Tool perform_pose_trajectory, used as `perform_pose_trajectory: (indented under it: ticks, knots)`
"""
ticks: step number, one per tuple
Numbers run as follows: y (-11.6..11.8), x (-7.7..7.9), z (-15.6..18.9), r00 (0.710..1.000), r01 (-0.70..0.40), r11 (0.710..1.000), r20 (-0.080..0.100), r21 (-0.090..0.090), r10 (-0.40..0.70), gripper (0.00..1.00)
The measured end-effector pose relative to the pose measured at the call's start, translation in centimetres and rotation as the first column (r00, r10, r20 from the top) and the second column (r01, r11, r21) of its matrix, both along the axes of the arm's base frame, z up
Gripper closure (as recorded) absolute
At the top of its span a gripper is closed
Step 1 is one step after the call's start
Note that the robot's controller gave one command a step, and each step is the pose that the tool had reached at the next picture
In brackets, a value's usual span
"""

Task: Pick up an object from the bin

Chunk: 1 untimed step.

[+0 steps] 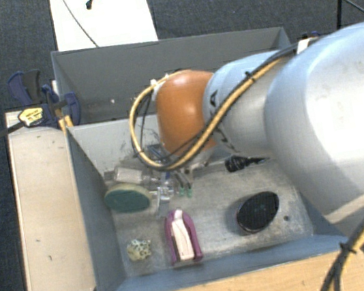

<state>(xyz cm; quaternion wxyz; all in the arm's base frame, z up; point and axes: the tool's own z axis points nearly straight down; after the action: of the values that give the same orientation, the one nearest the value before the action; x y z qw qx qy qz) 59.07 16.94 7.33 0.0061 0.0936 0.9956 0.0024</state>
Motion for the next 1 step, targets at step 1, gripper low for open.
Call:
perform_pose_trajectory:
  ticks: [1]
  knots:
    - [0.02, 0.1, 0.1, 1.0, 0.003, 1.0, 0.002, 0.002, -0.003, 0.0]
